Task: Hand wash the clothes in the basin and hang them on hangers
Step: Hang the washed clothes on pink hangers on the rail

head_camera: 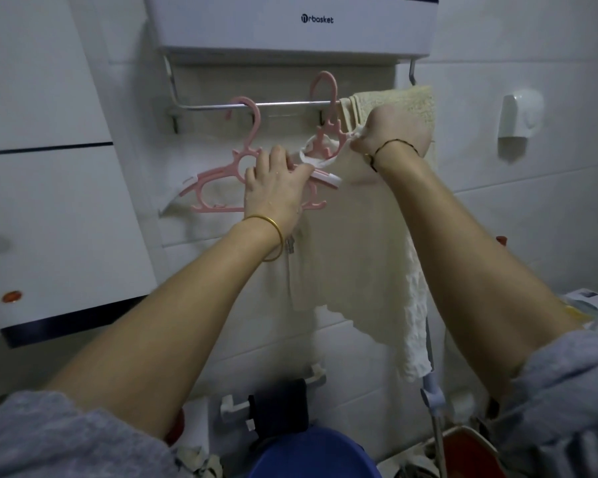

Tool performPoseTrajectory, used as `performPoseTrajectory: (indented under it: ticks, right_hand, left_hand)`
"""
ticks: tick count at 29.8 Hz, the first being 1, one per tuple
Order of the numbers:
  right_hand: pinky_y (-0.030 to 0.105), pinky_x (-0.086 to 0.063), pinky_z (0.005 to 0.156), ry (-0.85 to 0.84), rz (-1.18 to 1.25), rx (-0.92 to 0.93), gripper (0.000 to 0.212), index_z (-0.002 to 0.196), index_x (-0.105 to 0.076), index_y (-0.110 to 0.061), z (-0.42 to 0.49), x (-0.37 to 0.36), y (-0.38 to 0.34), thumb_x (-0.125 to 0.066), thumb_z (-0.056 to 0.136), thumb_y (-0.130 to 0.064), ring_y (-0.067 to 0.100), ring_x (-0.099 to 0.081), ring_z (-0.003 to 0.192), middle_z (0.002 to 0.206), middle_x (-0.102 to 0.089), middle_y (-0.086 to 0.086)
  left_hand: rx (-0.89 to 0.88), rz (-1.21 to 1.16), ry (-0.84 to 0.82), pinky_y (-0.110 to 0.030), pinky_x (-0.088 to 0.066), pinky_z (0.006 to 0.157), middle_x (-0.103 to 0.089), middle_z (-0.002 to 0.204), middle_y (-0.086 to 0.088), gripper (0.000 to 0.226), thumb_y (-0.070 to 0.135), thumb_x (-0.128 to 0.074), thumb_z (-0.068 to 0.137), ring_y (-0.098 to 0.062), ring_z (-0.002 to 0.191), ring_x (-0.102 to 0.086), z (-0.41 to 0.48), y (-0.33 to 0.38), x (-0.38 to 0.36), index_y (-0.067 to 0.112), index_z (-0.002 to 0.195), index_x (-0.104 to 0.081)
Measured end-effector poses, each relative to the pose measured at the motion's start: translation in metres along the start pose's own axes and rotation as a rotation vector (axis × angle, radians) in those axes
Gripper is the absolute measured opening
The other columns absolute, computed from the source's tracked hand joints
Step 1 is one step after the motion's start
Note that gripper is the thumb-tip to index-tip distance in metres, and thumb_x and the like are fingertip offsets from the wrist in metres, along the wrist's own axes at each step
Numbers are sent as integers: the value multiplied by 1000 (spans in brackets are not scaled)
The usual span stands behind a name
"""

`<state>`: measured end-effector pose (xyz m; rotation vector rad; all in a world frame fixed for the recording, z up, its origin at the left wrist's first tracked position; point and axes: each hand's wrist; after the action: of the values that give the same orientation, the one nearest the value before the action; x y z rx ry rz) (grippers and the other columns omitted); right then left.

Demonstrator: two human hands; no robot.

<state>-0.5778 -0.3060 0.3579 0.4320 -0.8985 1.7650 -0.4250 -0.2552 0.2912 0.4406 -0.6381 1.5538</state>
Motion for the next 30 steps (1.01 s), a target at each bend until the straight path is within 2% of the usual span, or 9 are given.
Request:
performPoseTrajectory:
  ticks: [5,9,13,19,21,23,25,28,30]
  right_hand:
    - [26,-35,60,-34,1,-10,33,63,-45,-16,8,-1,3,-60,90,-28,25,-52,70,61,-42,1]
    - [23,-28,49,-90,-47,0,9,81,-60,-13,7,-5,5,-63,87,-20,19,-42,57,63,-45,2]
    - [28,-36,62,-94,-56,4,10,83,-58,-14,5,-8,8,-63,87,-21,24,-49,71,64,-44,2]
    - [29,-37,65,-107,-81,-5,12,79,-55,-14,0,-4,7,-60,88,-19,23,-49,69,65,-44,2]
    - [30,-39,65,-86,-70,19,15,77,-55,-13,-5,-2,9,-59,89,-21,25,-52,72,71,-51,3]
    - [35,-41,76,12,-47,71,13,99,-62,-13,-15,-3,15,-56,91,-23,31,-54,97,99,-60,7]
    - [38,-37,87,208,-35,121,26,116,-60,-15,-32,-8,20,-54,91,-15,32,-45,115,120,-57,9]
    - [34,-33,74,557,49,249,25,94,-68,-16,-69,-24,22,-57,77,-2,32,-53,97,100,-64,6]
    - [33,-38,67,622,173,366,20,82,-68,-17,-96,-41,21,-63,68,-3,31,-57,82,85,-64,6]
  left_hand:
    - [11,-27,7,-34,-35,93,-37,117,-8,52,-1,-51,86,-27,108,-36,-1,-1,-4,27,129,-45]
    - [27,-71,-9,-37,-36,96,-38,117,-7,54,3,-51,89,-26,109,-36,-4,-3,-5,30,135,-42]
    - [38,-96,-7,-40,-37,99,-39,116,-7,52,5,-52,90,-26,109,-38,-7,-2,-6,29,135,-42]
    - [33,-120,2,-35,-35,95,-39,118,-8,51,4,-51,89,-25,108,-38,-14,1,-8,27,134,-42]
    - [36,-119,20,-34,-36,94,-40,116,-8,53,0,-50,87,-26,107,-39,-16,1,-9,26,132,-43]
    - [35,-131,27,-34,-37,93,-41,115,-7,57,-2,-48,85,-25,107,-39,-21,1,-9,27,134,-42]
    - [35,-159,36,-34,-37,92,-41,114,-7,60,-5,-47,83,-25,105,-39,-28,2,-9,26,133,-43]
    - [15,-193,40,-33,-38,90,-43,113,-7,58,-4,-49,81,-25,104,-41,-45,5,-13,25,132,-46]
    - [-7,-212,43,-36,-39,86,-46,109,-9,55,-3,-53,79,-27,100,-44,-60,5,-19,22,129,-52]
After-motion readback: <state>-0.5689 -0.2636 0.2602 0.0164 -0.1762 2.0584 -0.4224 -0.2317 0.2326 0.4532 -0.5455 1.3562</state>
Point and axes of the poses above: each hand's wrist, its own z-axis towards the middle knuckle, its own x-axis out of the back of the hand, y = z × x
